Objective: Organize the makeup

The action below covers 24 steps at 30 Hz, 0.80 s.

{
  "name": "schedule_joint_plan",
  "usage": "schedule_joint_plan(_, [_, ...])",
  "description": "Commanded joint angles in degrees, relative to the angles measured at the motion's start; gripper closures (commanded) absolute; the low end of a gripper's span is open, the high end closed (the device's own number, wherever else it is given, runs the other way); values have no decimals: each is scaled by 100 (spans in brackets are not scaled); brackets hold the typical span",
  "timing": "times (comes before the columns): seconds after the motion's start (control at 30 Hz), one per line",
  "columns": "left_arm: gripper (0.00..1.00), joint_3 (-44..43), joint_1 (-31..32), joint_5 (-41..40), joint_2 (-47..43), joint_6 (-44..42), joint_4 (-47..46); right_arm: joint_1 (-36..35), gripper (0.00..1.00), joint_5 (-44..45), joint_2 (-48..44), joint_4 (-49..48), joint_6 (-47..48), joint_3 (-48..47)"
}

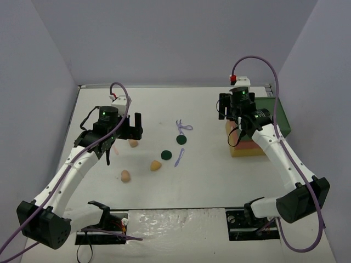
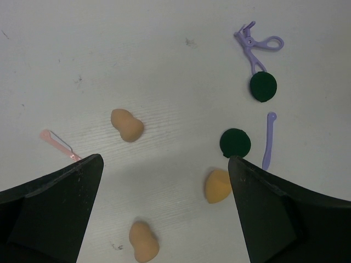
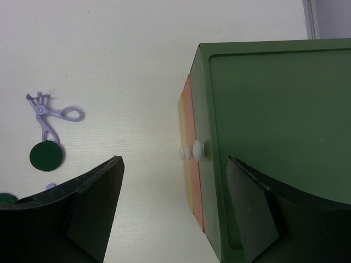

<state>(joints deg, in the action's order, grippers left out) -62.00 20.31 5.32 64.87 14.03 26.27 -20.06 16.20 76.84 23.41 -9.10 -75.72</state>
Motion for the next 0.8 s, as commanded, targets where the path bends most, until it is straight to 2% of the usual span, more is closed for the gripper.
schedule_joint_plan(0.0, [3,-228,-16,-30,-186,-60,-333,199,31,-147,108,-224,-49,-11])
schedule_joint_plan(0.2, [3,-173,20,163,-157,-126,-336,400,32,-332,281,-277,-47,50])
schedule_joint_plan(0.37, [3,-326,510,295,48,-142,-488,575,48,-852,268,-403,-48,130])
schedule_joint_plan(0.5, [3,-488,833,108,272,-115,-583,608,68,-1114,317,-416,-48,147])
schedule_joint_plan(0.77, [3,-647,1211,44,644,-2,-961,668,93,-1083,349,-441,-64,179])
